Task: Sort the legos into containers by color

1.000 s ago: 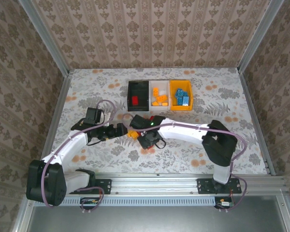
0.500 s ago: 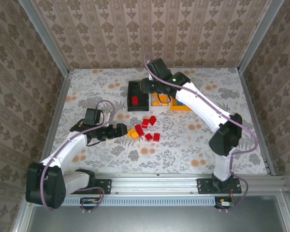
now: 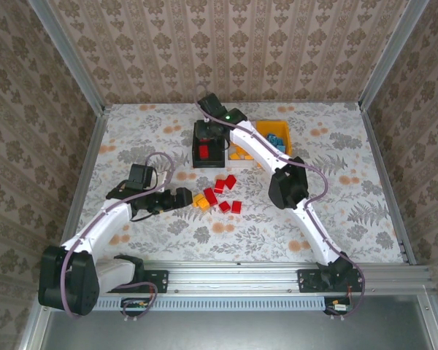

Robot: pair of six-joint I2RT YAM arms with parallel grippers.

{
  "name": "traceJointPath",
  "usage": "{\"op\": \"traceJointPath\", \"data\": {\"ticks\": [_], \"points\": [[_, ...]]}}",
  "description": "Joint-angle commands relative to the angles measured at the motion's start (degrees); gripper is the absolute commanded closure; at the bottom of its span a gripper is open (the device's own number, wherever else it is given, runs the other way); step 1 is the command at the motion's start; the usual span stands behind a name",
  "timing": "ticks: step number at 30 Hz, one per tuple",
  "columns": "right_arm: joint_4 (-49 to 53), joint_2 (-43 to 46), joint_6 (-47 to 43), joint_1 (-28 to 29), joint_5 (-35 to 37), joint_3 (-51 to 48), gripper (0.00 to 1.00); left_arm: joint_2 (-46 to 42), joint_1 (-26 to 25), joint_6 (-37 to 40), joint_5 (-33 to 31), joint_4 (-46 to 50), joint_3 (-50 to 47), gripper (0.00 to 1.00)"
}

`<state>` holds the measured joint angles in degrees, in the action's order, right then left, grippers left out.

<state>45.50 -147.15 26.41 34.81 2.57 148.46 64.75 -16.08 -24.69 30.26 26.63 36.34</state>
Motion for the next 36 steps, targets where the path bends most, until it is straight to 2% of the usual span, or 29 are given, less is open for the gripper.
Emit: {"op": "traceJointPath", "data": {"ticks": [1,14,22,27,32,34,36], "points": [[1.19,-1.82,2.53,-0.87,-1.61,2.95,0.70,-0.77,-0.27,0.16,0.75,0.97,-0.57,0.00],[0.90,-2.46,2.42,-1.68,-1.95,2.97,0.44,0.29,-0.25,0.49,0.30,0.93,-0.48,0.00],[1.03,-1.61,2.33,-2.19,-2.74,2.95,0.42,0.21,-0.27,0.52,0.29,0.78,-0.53,0.00],[1.45,3.52,1.02,-2.04,-5.57,2.82,0.42,-0.06,-0.27,0.52,0.19,0.79,-0.57,0.00],[10.85,8.81,-3.16,-2.29,-10.11,2.51,0.39,-0.24,-0.22,0.66,0.08,0.62,-0.66,0.00],[18.84,10.49,-5.70,-2.15,-9.73,1.70,0.38,-0.15,-0.26,0.62,0.25,0.57,-0.65,0.00],[25.07,13.21,-7.78,-1.56,-7.37,-3.20,0.36,-0.09,-0.25,0.65,0.40,0.44,-0.68,0.00]]}}
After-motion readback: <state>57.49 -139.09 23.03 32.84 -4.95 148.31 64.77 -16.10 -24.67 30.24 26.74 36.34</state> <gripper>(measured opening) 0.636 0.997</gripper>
